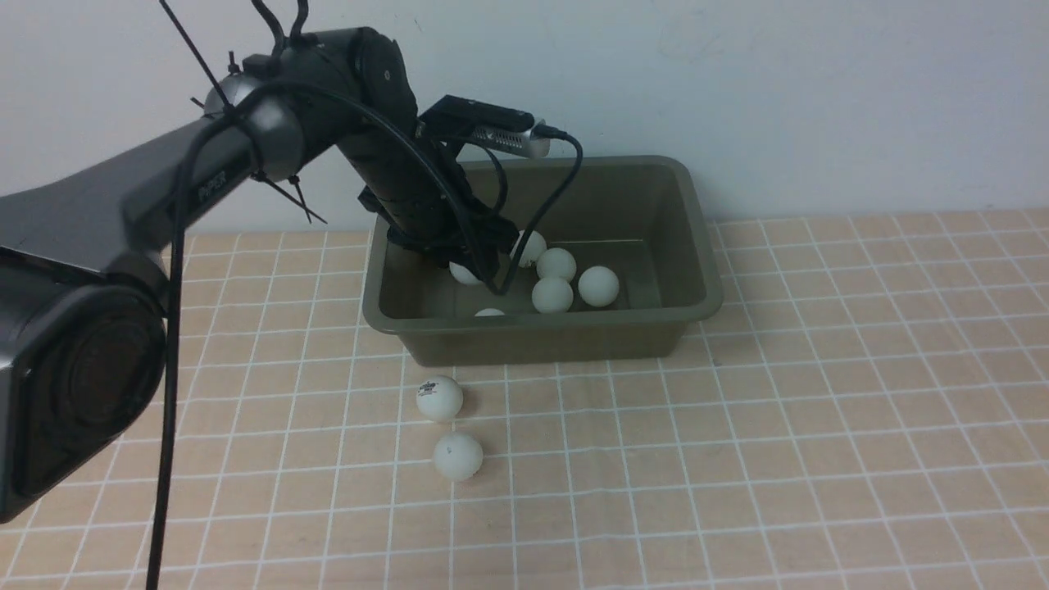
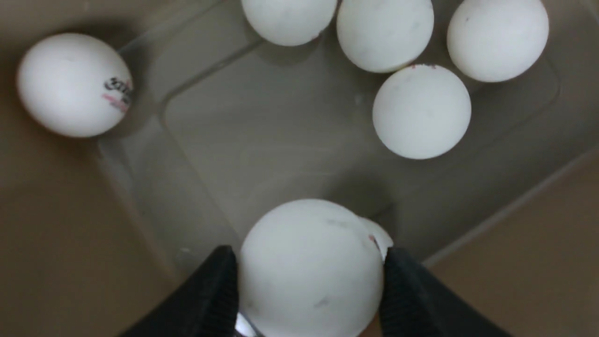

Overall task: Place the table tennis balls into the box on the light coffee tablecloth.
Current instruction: 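Drop the ball into the bin, then reach for and grasp a ping pong ball on the table beside the basket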

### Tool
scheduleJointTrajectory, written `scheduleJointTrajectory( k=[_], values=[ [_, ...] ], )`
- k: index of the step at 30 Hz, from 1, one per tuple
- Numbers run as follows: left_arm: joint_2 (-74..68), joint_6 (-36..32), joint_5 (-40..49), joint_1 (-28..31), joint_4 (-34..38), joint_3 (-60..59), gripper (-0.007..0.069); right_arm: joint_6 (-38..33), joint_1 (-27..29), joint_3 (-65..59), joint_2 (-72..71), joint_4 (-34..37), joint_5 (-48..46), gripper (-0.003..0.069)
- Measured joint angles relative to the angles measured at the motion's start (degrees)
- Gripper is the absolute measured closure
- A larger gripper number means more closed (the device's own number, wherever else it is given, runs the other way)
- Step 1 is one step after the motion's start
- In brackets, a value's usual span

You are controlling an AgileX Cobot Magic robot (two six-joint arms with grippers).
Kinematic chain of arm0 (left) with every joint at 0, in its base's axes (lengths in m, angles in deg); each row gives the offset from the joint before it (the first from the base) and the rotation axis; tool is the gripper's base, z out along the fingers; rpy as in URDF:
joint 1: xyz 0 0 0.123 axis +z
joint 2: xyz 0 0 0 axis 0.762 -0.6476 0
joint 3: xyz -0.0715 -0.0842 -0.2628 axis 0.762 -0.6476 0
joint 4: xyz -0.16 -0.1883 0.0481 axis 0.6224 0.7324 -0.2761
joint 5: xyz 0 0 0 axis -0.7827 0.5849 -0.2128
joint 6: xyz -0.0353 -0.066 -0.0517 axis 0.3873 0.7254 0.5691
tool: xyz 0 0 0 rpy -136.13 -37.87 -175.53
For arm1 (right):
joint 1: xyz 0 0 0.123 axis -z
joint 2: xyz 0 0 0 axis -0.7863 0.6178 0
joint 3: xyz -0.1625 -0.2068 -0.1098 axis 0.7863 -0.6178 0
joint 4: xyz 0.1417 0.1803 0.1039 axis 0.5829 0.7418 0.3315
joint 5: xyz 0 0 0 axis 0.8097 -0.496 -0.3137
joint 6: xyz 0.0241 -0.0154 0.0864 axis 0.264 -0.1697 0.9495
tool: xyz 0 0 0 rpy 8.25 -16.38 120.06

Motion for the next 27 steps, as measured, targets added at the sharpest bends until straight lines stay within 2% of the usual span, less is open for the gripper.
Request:
scheduleJointTrajectory(
  k=[6, 9, 15, 27],
  values=[
    [-0.2, -1.0, -0.2, 0.0, 0.6, 0.2, 0.0104, 0.0, 0.0, 0.0, 0.0, 0.0, 0.0, 0.0677],
    [-0.2, -0.8, 1.7, 0.0, 0.6, 1.4, 0.0062, 0.0, 0.0, 0.0, 0.0, 0.0, 0.0, 0.0677],
    [-0.1, 3.9, 12.1, 0.0, 0.6, 10.4, 0.0069, 0.0, 0.0, 0.0, 0.0, 0.0, -0.1, 0.0677],
    [13.5, 9.9, 14.0, -0.9, 2.1, 12.4, 0.0159, 0.0, 0.0, 0.0, 0.0, 0.0, -0.6, 0.0677]
  ],
)
